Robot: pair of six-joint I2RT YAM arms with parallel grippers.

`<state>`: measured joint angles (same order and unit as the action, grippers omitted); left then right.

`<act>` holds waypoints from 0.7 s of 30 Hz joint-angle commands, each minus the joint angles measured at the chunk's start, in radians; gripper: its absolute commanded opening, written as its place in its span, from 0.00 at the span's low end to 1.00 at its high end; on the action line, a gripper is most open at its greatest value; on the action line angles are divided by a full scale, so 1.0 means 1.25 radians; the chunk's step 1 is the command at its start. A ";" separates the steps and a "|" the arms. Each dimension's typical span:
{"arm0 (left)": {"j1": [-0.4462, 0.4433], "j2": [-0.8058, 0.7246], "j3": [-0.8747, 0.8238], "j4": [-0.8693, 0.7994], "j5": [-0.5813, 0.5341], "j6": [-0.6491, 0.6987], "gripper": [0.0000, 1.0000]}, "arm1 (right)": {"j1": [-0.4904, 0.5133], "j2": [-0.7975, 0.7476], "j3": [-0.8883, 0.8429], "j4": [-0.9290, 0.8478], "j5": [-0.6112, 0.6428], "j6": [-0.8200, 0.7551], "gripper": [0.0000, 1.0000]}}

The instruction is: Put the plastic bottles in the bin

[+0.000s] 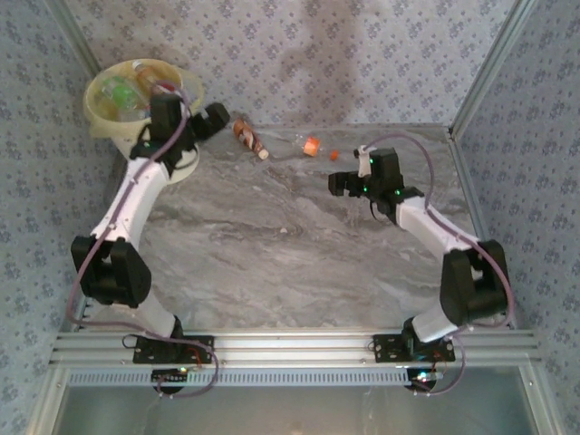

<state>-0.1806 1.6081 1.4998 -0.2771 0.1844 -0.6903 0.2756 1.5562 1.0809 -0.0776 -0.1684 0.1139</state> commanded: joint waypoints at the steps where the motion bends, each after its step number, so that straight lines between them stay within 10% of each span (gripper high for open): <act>1: -0.035 -0.061 -0.127 0.175 0.049 -0.113 0.98 | -0.028 0.110 0.151 -0.123 -0.113 -0.210 1.00; 21: -0.060 -0.009 -0.259 0.122 0.113 -0.097 0.98 | -0.052 0.810 0.962 -0.237 -0.139 -0.339 0.97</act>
<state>-0.2657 1.5787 1.1690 -0.1284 0.3050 -0.8349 0.2199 2.5095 2.1662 -0.3019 -0.3397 -0.2718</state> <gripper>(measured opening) 0.976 0.969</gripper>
